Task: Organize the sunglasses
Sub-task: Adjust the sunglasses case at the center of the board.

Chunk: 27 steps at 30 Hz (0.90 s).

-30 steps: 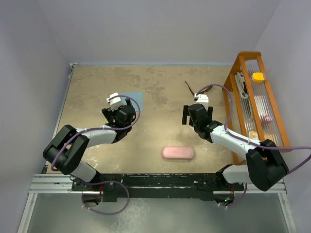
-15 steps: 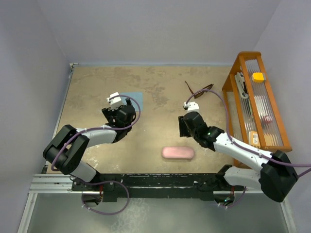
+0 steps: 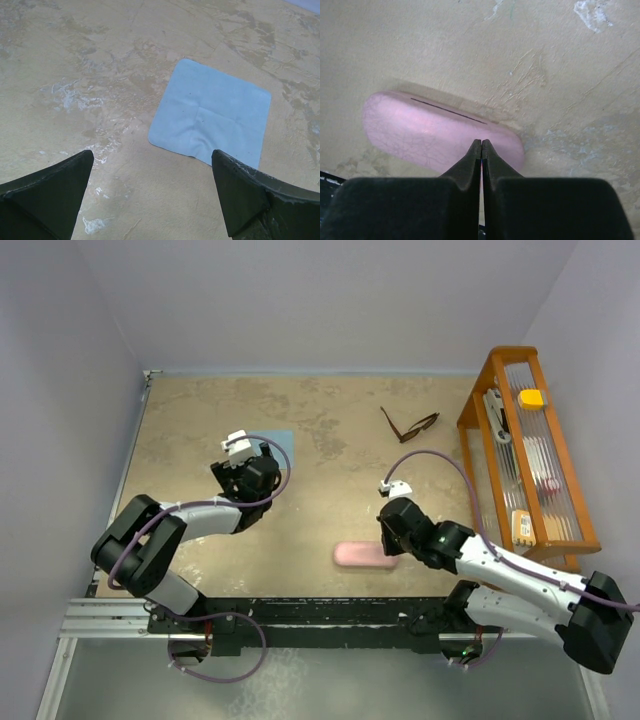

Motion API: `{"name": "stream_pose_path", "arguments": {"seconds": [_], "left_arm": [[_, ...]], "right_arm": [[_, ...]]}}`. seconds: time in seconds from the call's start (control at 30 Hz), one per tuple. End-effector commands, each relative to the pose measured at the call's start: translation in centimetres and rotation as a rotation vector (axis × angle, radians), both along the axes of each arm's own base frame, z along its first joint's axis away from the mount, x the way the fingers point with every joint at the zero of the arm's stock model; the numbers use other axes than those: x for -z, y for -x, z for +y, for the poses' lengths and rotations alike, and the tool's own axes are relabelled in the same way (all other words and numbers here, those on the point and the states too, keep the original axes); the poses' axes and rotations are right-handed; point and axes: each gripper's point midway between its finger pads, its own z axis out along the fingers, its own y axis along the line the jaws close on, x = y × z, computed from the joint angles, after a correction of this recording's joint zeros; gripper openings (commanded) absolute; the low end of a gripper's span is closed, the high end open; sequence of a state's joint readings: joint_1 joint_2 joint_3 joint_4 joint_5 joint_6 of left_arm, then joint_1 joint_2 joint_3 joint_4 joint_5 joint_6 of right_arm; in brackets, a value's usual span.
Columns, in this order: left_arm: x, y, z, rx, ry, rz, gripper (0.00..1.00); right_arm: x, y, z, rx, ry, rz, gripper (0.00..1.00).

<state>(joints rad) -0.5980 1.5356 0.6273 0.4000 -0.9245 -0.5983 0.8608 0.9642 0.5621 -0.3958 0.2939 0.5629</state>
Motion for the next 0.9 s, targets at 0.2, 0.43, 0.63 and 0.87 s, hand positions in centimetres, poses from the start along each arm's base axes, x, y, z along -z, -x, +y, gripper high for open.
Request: {"name": "stream_pose_path", "arguments": {"seconds": [0.2,0.43,0.63,0.87], "left_arm": [[-1.4,-0.9,-0.5,-0.016,0.015,-0.04,0.99],[-1.5,-0.9,-0.4,-0.018,0.017,-0.042,0.99],[-1.6,-0.8,-0.4,-0.019,0.016,-0.045,0.99],[-1.6,-0.8,-0.3,-0.022,0.016,-0.044,0.99]], "right_arm": [[1.2,3.0,1.3,-0.047,0.033,0.07,0.0],[1.3,4.7,1.8,-0.075,0.108,0.086,0.0],[1.7,5.4,0.9,-0.052,0.139,0.098,0.0],[2.4,6.3,0.0,-0.023,0.151,0.131,0.0]]}}
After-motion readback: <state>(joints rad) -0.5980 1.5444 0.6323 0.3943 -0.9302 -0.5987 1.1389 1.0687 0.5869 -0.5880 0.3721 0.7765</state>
